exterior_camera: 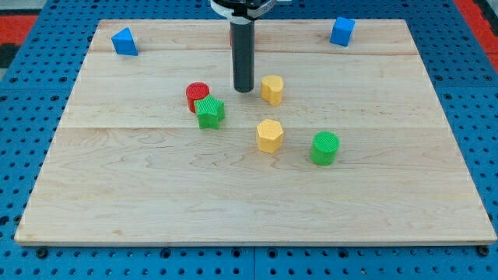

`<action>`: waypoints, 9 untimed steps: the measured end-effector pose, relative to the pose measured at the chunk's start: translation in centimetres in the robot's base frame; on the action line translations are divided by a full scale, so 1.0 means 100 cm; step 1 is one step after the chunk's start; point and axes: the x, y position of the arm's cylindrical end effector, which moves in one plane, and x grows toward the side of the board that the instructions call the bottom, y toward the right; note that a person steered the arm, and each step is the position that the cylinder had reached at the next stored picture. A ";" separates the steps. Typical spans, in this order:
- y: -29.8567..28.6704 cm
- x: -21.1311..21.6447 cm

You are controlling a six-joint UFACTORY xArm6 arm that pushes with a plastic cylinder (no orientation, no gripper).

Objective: Push the red star towards the yellow heart

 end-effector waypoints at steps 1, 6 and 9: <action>-0.015 -0.009; -0.057 -0.112; 0.020 -0.140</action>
